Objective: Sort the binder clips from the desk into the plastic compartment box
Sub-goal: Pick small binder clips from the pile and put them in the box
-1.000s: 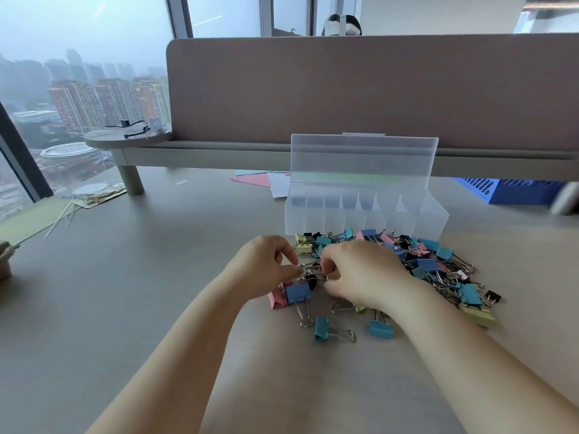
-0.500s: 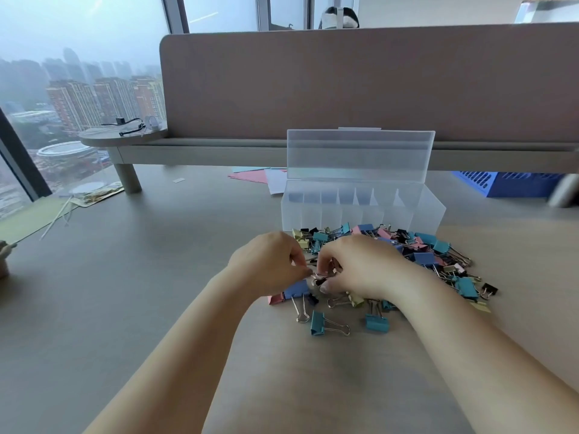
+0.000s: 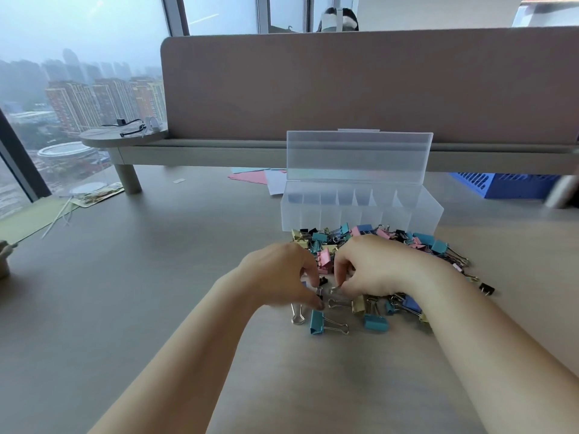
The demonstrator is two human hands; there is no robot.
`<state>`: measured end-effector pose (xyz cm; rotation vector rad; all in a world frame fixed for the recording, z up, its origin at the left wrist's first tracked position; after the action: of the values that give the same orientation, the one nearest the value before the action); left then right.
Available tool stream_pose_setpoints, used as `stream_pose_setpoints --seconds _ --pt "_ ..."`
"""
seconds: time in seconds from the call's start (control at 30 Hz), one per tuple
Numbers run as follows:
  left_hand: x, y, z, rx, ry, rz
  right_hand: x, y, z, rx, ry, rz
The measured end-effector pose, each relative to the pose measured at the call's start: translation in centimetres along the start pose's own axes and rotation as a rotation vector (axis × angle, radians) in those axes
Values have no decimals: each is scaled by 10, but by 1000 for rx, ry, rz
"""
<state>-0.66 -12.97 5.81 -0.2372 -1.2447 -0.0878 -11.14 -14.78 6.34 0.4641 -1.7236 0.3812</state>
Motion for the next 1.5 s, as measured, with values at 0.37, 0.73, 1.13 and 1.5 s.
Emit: stream_pose_setpoints --seconds 0.37,0.73,1.13,1.5 --pt "-2 -1 -1 -15 -15 29 2 -11 6 -87 -163 227" --pt "20 0 -50 224 471 89 -9 -13 -3 -90 -51 235" --pt "-22 -3 -40 703 1904 -94 -14 -13 19 -509 -1799 12" --pt "10 -7 -34 297 662 198 -15 -18 24 -407 -1459 130"
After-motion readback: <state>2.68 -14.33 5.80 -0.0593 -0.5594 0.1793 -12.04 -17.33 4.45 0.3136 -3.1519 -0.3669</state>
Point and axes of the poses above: each hand's wrist, its own y-axis away from the middle knuckle, its own x-axis out of the back of the hand, z = x × y, the point moved 8 cm from there along -y, towards the middle knuckle, and after that the axes turned 11 degrees about z, right-handed, at the moved point
